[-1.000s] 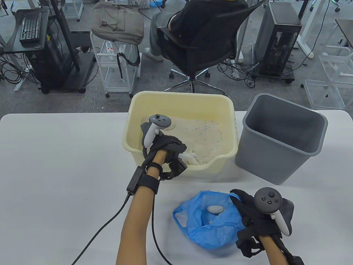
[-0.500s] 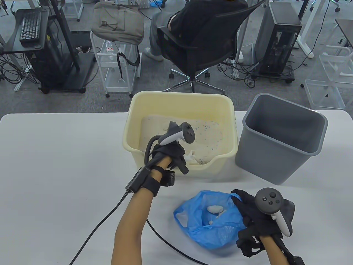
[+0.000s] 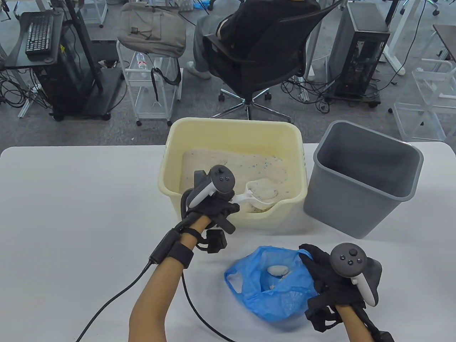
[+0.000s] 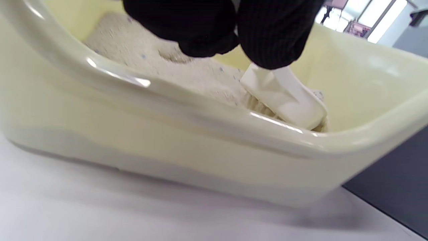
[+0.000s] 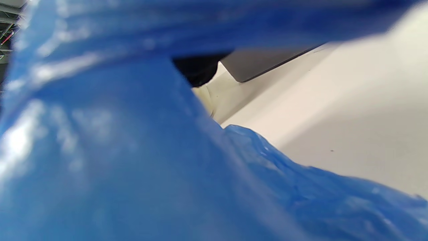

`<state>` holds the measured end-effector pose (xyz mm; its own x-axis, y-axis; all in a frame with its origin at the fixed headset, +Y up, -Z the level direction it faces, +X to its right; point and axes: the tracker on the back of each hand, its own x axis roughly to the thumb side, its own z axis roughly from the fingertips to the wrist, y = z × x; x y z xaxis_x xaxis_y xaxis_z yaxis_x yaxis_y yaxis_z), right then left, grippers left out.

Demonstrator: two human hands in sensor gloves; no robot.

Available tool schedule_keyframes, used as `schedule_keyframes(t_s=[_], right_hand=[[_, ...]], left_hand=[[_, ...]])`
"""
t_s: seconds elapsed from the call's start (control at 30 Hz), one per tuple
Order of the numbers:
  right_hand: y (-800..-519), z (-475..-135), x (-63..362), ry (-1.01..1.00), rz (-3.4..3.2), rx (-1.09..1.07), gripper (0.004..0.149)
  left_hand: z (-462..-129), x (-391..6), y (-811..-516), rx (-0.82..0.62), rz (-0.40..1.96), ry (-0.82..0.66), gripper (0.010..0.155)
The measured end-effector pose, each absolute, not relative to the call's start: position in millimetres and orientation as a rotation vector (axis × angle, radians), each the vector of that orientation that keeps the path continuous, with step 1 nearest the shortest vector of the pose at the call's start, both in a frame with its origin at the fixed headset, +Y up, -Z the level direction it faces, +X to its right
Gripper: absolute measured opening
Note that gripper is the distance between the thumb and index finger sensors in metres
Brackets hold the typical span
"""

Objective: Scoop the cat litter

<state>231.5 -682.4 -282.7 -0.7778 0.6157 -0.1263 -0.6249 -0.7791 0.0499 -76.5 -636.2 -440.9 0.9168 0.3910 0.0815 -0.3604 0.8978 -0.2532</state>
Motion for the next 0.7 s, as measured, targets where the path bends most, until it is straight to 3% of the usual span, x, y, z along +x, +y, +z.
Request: schedule_keyframes(t_s=[0.17, 0.27, 0.33, 0.53, 0.7], right_hand=[[-682.6, -283.3, 231.6, 0.117, 2.471, -0.133, 0.042], [-683.3, -281.9, 232.2, 0.105, 2.472, -0.133, 0.042], [-683.4, -282.0, 232.3, 0.104, 2.470, -0.134, 0.042], [-682.4, -282.1, 233.1, 0.090, 2.477, -0.120, 0.042], [-682.3, -281.4, 233.2, 0.088, 2.471, -0.115, 0.042]], left_hand=[[-423.6, -103.4, -624.2, -0.053, 0.460, 0.000, 0.059], [-416.9, -103.7, -617.3, -0.010, 0.394, 0.021, 0.059], [-419.4, -112.3, -614.9, 0.038, 0.470, 0.115, 0.059], [-389.8, -97.9, -605.0, 0.040, 0.461, 0.042, 0.059], [-393.2, -107.1, -607.9, 0.008, 0.470, 0.139, 0.059]])
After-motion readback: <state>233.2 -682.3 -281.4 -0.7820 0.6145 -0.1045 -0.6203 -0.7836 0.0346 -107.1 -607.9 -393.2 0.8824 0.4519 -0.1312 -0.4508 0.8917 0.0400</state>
